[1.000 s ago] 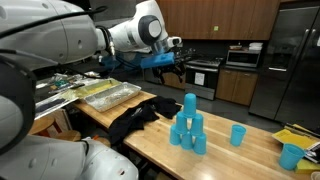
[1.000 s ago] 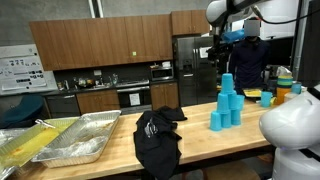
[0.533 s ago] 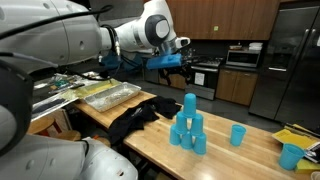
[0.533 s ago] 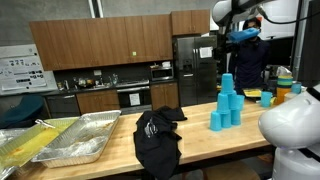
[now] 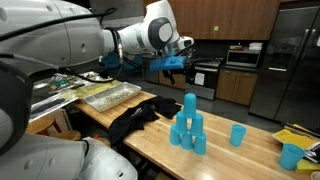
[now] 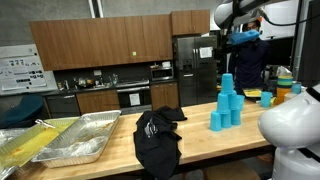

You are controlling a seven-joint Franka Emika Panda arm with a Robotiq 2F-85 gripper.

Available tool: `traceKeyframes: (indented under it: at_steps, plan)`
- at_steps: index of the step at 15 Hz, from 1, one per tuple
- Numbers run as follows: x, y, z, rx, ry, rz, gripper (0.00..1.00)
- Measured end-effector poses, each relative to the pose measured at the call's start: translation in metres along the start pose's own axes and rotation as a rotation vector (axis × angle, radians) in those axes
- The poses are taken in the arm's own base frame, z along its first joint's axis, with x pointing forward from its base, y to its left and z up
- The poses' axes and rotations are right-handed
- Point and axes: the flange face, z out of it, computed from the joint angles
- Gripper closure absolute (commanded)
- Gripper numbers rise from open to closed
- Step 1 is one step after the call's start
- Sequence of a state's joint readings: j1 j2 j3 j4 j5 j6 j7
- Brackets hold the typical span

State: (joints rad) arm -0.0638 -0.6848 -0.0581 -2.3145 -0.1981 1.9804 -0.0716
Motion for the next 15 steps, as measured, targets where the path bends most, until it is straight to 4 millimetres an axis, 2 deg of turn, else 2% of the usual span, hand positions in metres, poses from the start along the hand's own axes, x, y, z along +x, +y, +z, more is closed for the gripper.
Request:
traceKeyframes:
  at_steps: [7,15]
  plan:
    - [-0.003,0.003,0.019,0.0,-0.01,0.028,0.0]
    - [-0.013,0.033,0.049,0.021,-0.067,0.104,0.0]
